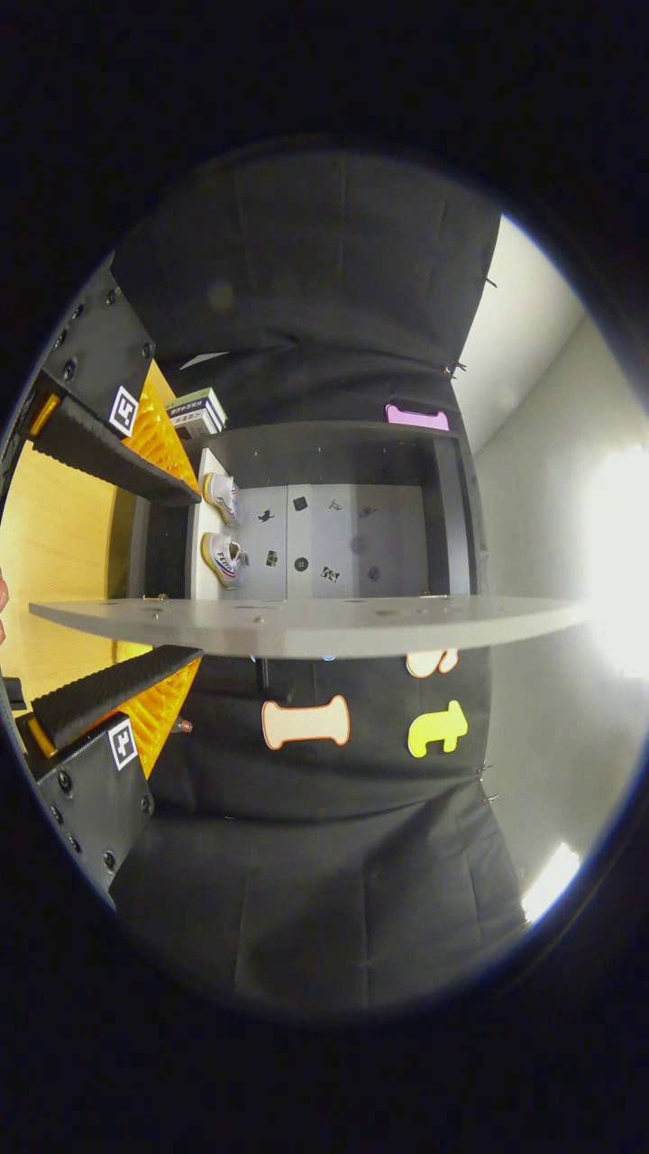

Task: Open the shoe cabinet door, grab the shoes and put them into the shoe cabinet, then close the shoe cabinet door.

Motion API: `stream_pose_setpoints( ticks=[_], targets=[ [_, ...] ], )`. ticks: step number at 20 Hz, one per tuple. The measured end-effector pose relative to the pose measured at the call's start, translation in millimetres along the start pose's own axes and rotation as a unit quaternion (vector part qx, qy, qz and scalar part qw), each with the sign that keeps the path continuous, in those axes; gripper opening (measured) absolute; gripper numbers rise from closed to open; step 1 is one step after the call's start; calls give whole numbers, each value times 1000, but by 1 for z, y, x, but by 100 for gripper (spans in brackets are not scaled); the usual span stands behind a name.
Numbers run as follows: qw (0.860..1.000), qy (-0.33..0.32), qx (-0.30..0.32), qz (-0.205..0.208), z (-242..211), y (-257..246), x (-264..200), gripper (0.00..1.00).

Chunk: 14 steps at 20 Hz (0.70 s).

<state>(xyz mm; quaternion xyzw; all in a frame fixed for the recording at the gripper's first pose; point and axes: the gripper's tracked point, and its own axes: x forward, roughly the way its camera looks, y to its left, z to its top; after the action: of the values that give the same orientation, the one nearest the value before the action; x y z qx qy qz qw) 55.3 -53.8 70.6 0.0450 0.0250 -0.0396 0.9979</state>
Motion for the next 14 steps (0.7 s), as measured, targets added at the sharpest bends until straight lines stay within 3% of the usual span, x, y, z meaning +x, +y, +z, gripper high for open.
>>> stream_pose_setpoints(
  ticks=[4, 9, 14],
  targets=[
    [1000, -1, 1, 11, -6, -63, -5, 97],
    [1000, -8, 0, 22, -17, -111, 28, 97],
    [999, -8, 12, 43, -20, -124, 49, 98]
  ],
)
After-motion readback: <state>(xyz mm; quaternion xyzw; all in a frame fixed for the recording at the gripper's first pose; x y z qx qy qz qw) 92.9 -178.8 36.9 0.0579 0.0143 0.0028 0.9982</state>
